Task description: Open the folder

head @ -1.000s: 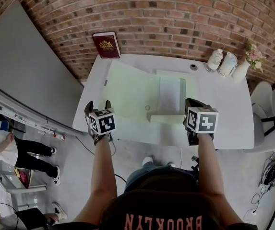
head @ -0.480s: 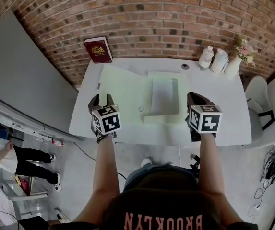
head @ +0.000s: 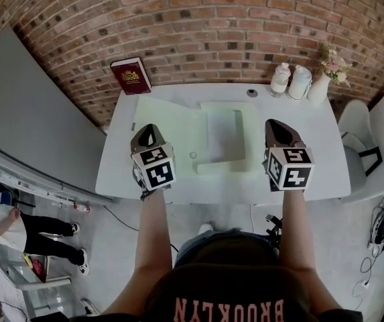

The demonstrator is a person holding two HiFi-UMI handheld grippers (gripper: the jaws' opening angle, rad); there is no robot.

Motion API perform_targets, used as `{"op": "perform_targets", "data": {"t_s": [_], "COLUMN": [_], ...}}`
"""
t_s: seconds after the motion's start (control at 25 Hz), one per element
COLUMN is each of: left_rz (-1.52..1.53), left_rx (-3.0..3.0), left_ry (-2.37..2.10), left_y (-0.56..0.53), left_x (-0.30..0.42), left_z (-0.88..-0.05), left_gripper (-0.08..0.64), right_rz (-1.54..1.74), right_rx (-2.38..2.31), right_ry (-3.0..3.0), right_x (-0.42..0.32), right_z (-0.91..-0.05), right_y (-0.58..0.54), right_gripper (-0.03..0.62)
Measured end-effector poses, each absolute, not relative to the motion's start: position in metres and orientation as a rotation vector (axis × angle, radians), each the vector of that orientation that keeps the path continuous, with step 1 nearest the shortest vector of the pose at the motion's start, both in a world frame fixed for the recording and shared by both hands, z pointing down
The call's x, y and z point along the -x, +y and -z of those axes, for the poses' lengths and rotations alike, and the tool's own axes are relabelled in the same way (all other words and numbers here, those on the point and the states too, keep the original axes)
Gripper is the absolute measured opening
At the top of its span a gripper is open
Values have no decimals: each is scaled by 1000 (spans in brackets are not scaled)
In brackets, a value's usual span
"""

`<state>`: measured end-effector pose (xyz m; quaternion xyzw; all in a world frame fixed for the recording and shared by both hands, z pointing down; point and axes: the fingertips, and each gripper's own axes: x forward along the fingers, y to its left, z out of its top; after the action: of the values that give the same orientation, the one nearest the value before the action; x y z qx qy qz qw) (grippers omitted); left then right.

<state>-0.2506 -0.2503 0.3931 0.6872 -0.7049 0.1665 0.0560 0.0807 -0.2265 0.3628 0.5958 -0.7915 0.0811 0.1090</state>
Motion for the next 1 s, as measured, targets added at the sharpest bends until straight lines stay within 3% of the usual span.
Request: {"op": "perform_targets", "data": {"t_s": [1.0], "left_rz": [-40], "left_rx": [-2595], "left_ry": [-2048], "left_y": [-250], "left_x": [169], "left_z": [-250], "left_gripper": [0], "right_rz": [171], "right_rx": [-1854], "right_ry": [-2369], "right_x": [-92], "right_z": [-261], "right_y": [-224], "right_gripper": [0]}}
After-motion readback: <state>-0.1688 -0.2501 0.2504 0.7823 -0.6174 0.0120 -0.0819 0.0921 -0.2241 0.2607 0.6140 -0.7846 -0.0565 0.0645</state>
